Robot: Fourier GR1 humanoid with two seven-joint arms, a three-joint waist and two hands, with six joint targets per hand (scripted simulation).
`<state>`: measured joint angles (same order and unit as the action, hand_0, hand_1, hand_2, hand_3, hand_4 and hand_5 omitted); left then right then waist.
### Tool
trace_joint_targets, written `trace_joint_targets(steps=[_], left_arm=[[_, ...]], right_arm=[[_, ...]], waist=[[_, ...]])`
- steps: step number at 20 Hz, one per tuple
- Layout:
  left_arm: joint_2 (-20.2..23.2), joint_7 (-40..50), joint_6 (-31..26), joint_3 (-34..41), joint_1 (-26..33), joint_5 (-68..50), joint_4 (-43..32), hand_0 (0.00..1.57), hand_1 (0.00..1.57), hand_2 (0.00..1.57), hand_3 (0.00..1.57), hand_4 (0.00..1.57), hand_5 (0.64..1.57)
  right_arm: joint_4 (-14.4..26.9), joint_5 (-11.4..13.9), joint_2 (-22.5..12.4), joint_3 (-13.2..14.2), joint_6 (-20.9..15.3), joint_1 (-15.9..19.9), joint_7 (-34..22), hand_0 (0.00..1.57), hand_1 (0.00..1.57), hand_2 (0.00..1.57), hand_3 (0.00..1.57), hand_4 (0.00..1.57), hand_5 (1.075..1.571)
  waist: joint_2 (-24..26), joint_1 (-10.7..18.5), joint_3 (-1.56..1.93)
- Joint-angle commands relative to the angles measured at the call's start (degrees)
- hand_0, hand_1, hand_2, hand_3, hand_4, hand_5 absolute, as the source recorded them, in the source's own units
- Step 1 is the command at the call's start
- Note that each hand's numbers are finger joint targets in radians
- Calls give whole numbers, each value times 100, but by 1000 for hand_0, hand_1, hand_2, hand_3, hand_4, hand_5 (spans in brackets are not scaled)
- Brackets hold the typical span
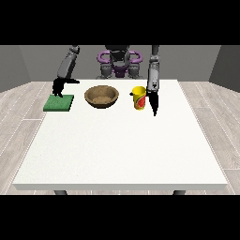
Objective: Pick the cup and pour the ball into the bowl, then pick the bowl and place it on the pad
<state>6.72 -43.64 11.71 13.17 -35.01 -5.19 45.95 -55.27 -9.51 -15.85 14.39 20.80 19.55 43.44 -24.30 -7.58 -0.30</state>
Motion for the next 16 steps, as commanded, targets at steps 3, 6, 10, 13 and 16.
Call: trace_joint_targets(steps=[3,6,10,13,16], left_arm=[[238,-513,620,244,-110,198,-334,1231,1231,1571,1480,1073,1571],[78,-558,1157,402,-135,190,-171,1373,1373,1571,1571,1165,1533],[135,-302,1317,289,203,341,275,1365,1365,1571,1571,1202,1529],[131,216,1826,-51,410,824,624,1380,1380,1571,1571,1228,1534],[240,907,2687,-632,546,1845,691,1394,1394,1571,1571,1251,1530]], right_arm=[[-139,-103,-263,-4,404,-54,121,0,0,0,0,0,1540],[-298,-298,-677,168,507,348,-137,0,0,0,0,135,1548],[-310,-289,-664,55,554,280,-141,0,0,255,0,161,1549],[-14,-279,-570,-19,522,325,-261,0,0,207,0,220,1552],[261,-211,-528,-157,361,632,-833,0,0,214,119,231,1553]], waist=[[-419,-487,29],[-750,-688,25],[-641,-739,30],[-228,-818,39],[472,-806,52]])
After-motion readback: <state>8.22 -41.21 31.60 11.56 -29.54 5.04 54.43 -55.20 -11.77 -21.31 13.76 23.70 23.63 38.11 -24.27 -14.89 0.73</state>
